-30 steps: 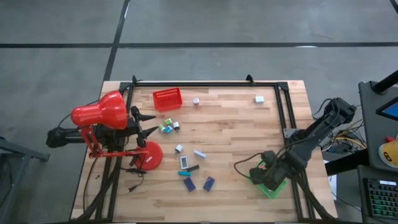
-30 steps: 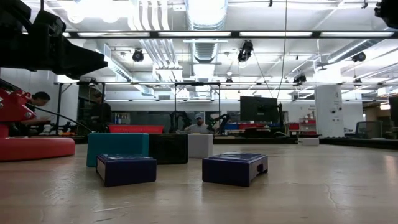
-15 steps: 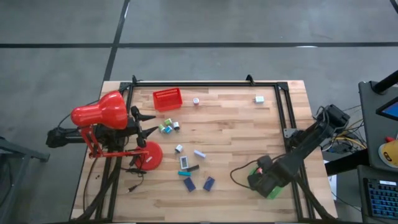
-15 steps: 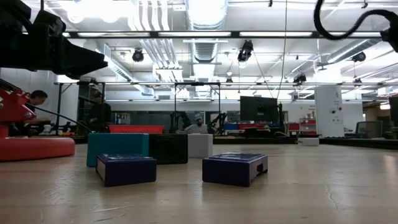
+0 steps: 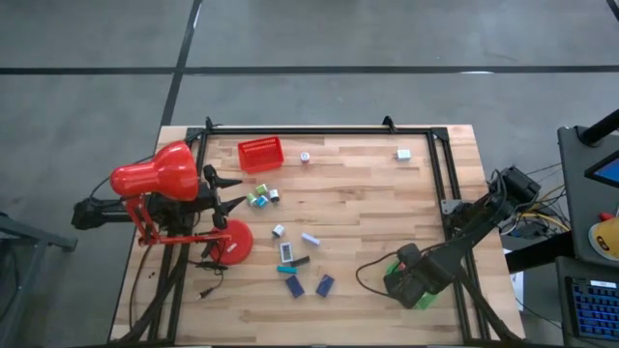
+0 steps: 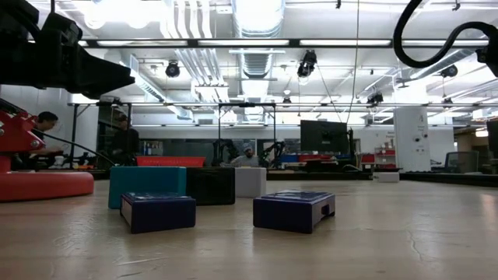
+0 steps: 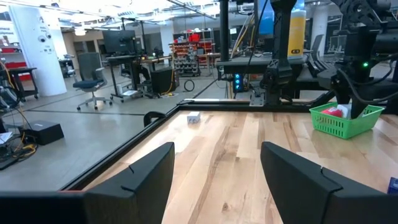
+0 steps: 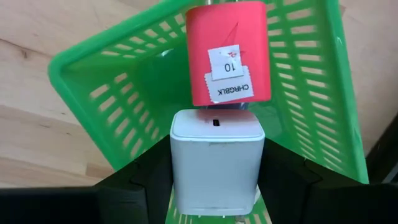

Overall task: Pick & Place Office items
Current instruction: Put the bottom white charger adapter into the green bin, then put the white charger adapter into the green bin

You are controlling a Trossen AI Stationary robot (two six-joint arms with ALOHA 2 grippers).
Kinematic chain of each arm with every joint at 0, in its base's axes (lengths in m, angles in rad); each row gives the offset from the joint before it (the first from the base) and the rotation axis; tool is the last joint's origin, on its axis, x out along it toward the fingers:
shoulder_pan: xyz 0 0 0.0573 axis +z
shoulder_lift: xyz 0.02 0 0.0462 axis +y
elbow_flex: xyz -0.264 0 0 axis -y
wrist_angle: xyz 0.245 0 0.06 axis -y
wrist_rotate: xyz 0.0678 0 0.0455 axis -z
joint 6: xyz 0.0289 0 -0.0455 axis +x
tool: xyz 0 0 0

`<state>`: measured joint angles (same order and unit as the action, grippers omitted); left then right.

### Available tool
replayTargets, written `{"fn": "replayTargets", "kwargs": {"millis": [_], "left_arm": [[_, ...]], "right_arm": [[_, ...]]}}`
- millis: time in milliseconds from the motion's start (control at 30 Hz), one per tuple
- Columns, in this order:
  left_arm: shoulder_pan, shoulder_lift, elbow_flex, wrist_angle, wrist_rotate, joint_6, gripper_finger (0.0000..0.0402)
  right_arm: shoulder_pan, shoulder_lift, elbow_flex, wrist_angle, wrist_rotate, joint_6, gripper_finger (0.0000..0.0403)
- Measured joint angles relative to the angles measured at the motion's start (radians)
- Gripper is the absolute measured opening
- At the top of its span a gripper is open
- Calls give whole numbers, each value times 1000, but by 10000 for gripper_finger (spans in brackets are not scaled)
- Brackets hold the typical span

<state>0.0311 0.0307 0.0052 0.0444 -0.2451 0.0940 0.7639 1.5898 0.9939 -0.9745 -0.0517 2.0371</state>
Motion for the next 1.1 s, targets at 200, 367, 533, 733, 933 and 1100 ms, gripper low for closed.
{"fn": "replayTargets", "kwargs": {"millis": [200, 367, 533, 733, 933, 1100], "left_arm": [[0, 0, 0, 0, 0, 0, 245], [0, 0, 0, 0, 0, 0, 245], [0, 0, 0, 0, 0, 0, 245], [0, 0, 0, 0, 0, 0, 245], [0, 0, 0, 0, 0, 0, 245], [0, 0, 0, 0, 0, 0, 245]], "right_arm": [[0, 1, 0, 15, 2, -17, 192], [-1, 1, 0, 18, 2, -17, 215], [-1, 2, 0, 17, 2, -16, 246], [-1, 2, 0, 17, 2, -17, 281], [-1, 2, 0, 14, 1, -17, 305], [-1, 2, 0, 14, 0, -17, 313]]}}
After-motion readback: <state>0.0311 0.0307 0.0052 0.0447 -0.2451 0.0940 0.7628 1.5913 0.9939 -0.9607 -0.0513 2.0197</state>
